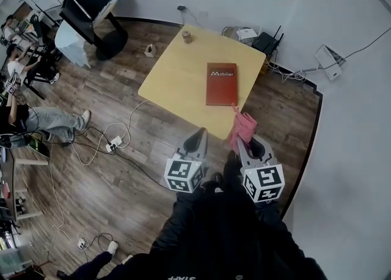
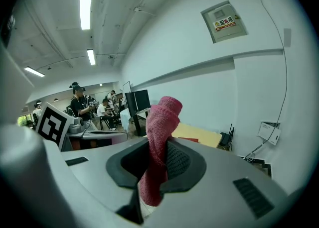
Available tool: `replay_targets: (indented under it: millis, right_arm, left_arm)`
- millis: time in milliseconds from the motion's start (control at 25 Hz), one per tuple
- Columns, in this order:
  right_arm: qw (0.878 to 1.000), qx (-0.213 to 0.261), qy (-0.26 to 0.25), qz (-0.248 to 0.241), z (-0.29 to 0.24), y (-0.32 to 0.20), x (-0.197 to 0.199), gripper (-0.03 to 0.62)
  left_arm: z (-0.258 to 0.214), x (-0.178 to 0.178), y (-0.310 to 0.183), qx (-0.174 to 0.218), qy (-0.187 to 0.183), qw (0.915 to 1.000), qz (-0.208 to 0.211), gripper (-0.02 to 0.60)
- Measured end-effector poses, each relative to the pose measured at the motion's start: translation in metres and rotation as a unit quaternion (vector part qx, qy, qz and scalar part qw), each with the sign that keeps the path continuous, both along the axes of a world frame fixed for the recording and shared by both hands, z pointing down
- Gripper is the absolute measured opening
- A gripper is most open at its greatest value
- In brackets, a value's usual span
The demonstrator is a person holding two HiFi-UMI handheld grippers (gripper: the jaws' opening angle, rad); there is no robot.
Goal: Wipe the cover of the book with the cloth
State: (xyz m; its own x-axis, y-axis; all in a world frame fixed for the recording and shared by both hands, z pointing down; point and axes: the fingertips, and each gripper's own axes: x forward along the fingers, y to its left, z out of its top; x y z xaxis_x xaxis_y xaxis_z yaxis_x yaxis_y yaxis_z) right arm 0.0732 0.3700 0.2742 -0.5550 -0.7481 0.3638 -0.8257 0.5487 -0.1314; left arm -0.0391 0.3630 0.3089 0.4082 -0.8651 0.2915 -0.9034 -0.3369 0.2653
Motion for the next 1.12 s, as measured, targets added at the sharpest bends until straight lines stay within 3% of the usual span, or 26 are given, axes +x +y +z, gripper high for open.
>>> replay_targets:
  millis: [360,1120]
  right_arm:
    - [1.000,-0.015,-0.003,-0.008,0.016,-0.045,0.001,0.075]
    - [0.997,-0.042,-0.013,-0.067,0.030,-0.238,0.004,0.075]
  left_arm:
    - [0.021,0.007,-0.038,-0.023,0.002,0.9997,-0.005,0.035]
    - [0.048,0.027,-0.219,-0.074,-0.008,0.9967,-0.033,0.035]
